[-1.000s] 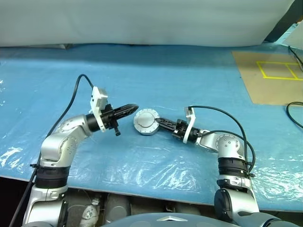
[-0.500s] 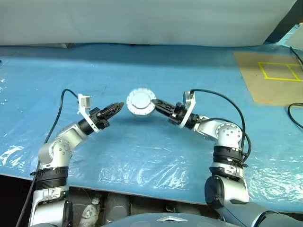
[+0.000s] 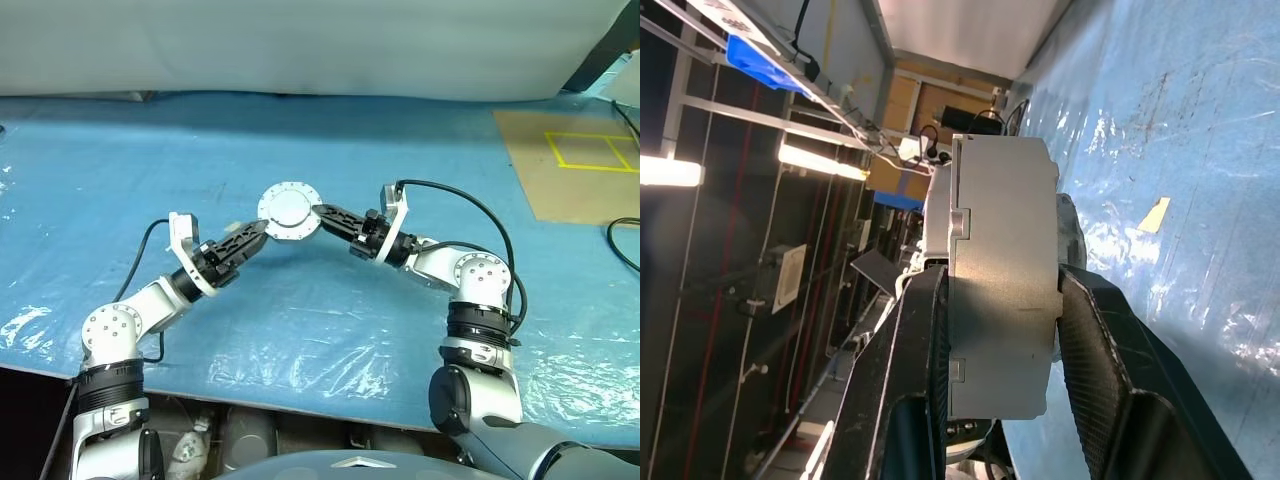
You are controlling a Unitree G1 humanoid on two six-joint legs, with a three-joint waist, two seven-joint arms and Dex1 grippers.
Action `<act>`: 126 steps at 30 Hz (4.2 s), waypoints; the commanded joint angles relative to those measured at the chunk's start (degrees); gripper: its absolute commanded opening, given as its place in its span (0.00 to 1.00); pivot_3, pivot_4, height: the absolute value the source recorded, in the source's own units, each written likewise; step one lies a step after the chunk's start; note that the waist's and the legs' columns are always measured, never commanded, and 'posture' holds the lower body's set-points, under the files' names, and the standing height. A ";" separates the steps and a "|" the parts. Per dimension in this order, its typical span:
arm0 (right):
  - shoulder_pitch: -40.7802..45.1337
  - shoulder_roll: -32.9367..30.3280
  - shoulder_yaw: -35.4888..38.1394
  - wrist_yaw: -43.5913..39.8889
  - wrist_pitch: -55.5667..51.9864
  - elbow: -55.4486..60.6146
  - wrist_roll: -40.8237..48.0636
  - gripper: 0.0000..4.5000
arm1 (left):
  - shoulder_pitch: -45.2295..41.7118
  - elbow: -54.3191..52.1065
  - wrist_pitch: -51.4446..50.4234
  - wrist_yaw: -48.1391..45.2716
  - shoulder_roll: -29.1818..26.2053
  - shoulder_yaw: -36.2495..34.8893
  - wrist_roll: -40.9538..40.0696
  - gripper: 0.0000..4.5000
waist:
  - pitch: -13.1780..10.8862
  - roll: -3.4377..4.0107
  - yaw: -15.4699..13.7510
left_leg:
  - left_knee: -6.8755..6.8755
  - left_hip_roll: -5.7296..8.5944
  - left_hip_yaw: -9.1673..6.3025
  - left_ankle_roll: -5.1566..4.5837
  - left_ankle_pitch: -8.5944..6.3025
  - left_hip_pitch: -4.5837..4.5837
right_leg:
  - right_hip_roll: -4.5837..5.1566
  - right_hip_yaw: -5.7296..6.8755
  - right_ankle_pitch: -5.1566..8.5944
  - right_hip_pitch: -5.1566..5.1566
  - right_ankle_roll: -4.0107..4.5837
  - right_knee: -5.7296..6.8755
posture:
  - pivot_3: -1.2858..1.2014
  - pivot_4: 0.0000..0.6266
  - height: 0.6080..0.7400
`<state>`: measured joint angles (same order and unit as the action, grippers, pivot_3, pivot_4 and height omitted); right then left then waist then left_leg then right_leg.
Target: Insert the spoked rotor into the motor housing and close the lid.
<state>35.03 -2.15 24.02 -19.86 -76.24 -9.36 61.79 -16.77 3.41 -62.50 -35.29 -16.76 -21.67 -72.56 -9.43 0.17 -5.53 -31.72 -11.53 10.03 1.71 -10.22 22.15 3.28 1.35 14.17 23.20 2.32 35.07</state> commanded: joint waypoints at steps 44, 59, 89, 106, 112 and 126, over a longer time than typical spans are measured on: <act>0.07 -1.04 -4.74 1.58 6.87 5.31 -1.06 0.27 | -6.85 1.19 5.76 -2.08 5.71 7.32 8.21 0.58 | -0.02 -0.04 0.00 | -0.52 0.13 -0.11 -0.01 0.00 0.07 | 0.04 0.00 -0.05 -0.06 -0.09 0.35 | 0.52 0.24 1.00; 0.88 -1.27 -3.89 1.39 5.43 0.45 0.95 0.65 | -12.01 7.53 18.28 2.90 6.71 -1.36 11.23 0.58 | -0.04 -0.06 0.14 | -0.54 0.14 -0.12 -0.01 0.00 0.07 | 0.02 -0.01 -0.05 -0.06 -0.10 0.38 | 0.52 0.24 1.00; -2.28 -4.84 -9.79 -2.28 10.14 2.01 -5.96 0.66 | -14.75 32.04 46.41 17.40 -3.41 -10.27 34.97 0.97 | -0.05 -0.25 0.00 | -0.71 -0.08 -0.28 0.00 0.00 -0.06 | 0.05 0.08 -0.07 -0.32 -0.13 0.45 | 0.52 0.24 1.00; -3.17 -6.45 -12.51 -6.56 12.97 3.89 -9.53 0.66 | -5.66 19.05 53.45 15.32 -6.50 -13.81 32.83 0.97 | -0.07 -0.34 -0.10 | -0.70 -0.13 -0.34 0.00 0.00 -0.04 | 0.05 0.09 -0.06 -0.28 -0.12 0.44 | 0.52 0.24 1.00; -7.03 -14.23 -15.33 -11.44 22.66 14.98 -15.96 0.66 | 1.99 -5.81 37.53 6.91 -6.63 -4.62 22.90 0.97 | -0.10 -0.39 -0.33 | -0.68 -0.05 -0.21 0.00 0.00 -0.01 | 0.15 0.10 -0.05 -0.26 -0.10 0.44 | 0.52 0.24 1.00; -14.12 -20.75 -23.97 -11.16 34.68 21.08 -31.41 0.66 | 0.87 -11.08 37.39 -9.67 -7.39 23.08 37.56 0.97 | -0.11 -0.33 0.46 | -0.57 -0.15 -0.03 -0.01 0.00 -0.20 | -0.01 -0.20 -0.04 -0.17 -0.11 0.40 | 0.52 0.24 1.00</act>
<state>20.77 -23.07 -0.41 -31.41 -43.37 9.19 30.83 -14.92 -6.20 -25.97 -43.40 -24.32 1.46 -34.69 -9.54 -0.16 -5.07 -32.30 -11.67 10.00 1.70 -10.22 21.98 3.27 1.15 14.13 23.06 2.22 35.47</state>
